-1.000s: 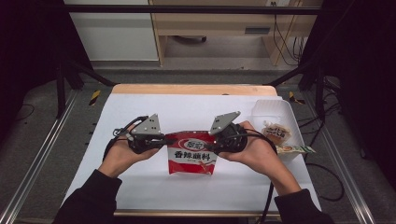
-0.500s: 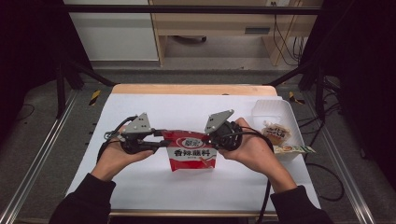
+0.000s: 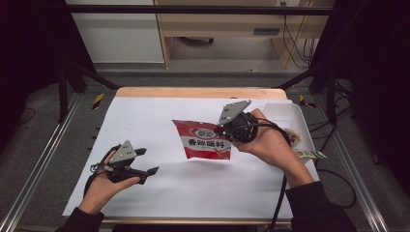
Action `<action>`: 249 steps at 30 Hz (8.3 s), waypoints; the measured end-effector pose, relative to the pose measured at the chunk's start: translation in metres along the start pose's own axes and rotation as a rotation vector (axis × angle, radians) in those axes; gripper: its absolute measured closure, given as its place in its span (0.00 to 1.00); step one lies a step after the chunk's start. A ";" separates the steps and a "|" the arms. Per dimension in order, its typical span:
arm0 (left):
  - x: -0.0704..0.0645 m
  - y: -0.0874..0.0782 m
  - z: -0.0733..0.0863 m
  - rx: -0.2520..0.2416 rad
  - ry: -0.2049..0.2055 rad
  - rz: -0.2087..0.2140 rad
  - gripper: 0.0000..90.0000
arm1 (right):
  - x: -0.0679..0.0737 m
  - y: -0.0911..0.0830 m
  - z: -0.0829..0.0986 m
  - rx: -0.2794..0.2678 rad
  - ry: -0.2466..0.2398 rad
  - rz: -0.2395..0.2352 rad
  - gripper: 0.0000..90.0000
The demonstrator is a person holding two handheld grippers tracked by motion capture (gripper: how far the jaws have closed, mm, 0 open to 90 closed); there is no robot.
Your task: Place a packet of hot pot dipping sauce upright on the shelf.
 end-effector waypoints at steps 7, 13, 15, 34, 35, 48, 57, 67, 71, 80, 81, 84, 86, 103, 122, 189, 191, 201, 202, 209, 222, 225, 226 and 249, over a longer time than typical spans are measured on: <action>0.006 -0.002 0.014 0.008 -0.019 -0.058 0.13 | -0.015 -0.004 -0.006 -0.036 0.020 0.010 1.00; 0.019 -0.008 0.026 -0.009 -0.064 -0.103 0.11 | -0.028 -0.010 -0.011 -0.056 0.040 0.029 1.00; 0.020 -0.010 0.031 -0.008 -0.072 -0.111 0.11 | -0.032 -0.013 -0.012 -0.059 0.043 0.032 1.00; 0.029 -0.012 0.042 0.000 -0.091 -0.141 0.09 | -0.075 -0.044 -0.006 -0.072 0.120 0.092 1.00; 0.030 -0.013 0.043 -0.002 -0.093 -0.141 0.10 | -0.079 -0.046 -0.005 -0.073 0.127 0.099 1.00; 0.033 -0.013 0.048 0.002 -0.119 -0.136 0.08 | -0.112 -0.058 0.004 -0.088 0.165 0.183 1.00; 0.031 -0.009 0.051 0.014 -0.129 -0.128 0.08 | -0.135 -0.058 0.015 -0.112 0.213 0.207 1.00; 0.027 -0.005 0.052 0.029 -0.115 -0.114 0.08 | -0.150 -0.065 0.021 -0.128 0.257 0.253 1.00; 0.028 -0.007 0.051 0.023 -0.116 -0.123 0.08 | -0.157 -0.067 0.026 -0.141 0.277 0.263 1.00; 0.029 -0.008 0.051 0.022 -0.112 -0.125 0.08 | -0.171 -0.070 0.041 -0.162 0.321 0.292 1.00; 0.029 -0.008 0.051 0.022 -0.111 -0.126 0.08 | -0.173 -0.070 0.043 -0.161 0.325 0.295 1.00; 0.029 -0.009 0.050 0.019 -0.107 -0.128 0.08 | -0.176 -0.073 0.049 -0.165 0.338 0.305 1.00; 0.030 -0.009 0.049 0.015 -0.109 -0.129 0.08 | -0.179 -0.076 0.052 -0.172 0.349 0.311 1.00; 0.036 -0.010 0.046 -0.001 -0.122 -0.150 0.10 | -0.187 -0.078 0.090 -0.152 0.409 0.335 1.00; 0.040 -0.006 0.043 -0.003 -0.117 -0.169 0.09 | -0.189 -0.092 0.136 -0.141 0.484 0.370 1.00; 0.031 -0.009 0.042 -0.030 -0.118 -0.118 0.09 | -0.176 -0.094 0.218 -0.123 0.707 0.506 0.14; 0.031 -0.009 0.042 -0.029 -0.117 -0.118 0.09 | -0.175 -0.098 0.214 -0.130 0.698 0.506 0.14; 0.030 -0.009 0.043 -0.030 -0.120 -0.113 0.09 | -0.156 -0.121 0.171 -0.157 0.628 0.524 0.09; 0.030 -0.010 0.043 -0.030 -0.118 -0.111 0.09 | -0.153 -0.121 0.165 -0.155 0.620 0.518 0.09; 0.034 -0.012 0.045 -0.031 -0.129 -0.119 0.07 | -0.128 -0.118 0.122 -0.183 0.558 0.489 0.09; 0.041 -0.019 0.045 -0.056 -0.148 -0.138 0.06 | -0.088 -0.099 0.080 -0.221 0.523 0.420 0.08; 0.041 -0.019 0.045 -0.056 -0.154 -0.133 0.06 | -0.079 -0.095 0.076 -0.221 0.513 0.406 0.08; 0.041 -0.019 0.045 -0.054 -0.155 -0.133 0.06 | -0.076 -0.092 0.075 -0.217 0.506 0.403 0.08; 0.041 -0.019 0.046 -0.053 -0.151 -0.133 0.06 | -0.012 -0.059 0.074 -0.231 0.471 0.311 0.08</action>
Point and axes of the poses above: each handheld gripper's, and its own axes: y roughly forward along the jaws, z roughly out of its underside, x roughly to its left, the point moved 10 cm from there along y, roughly forward along the jaws, and after that the axes turned 8 degrees about x, right-handed, at the moved point
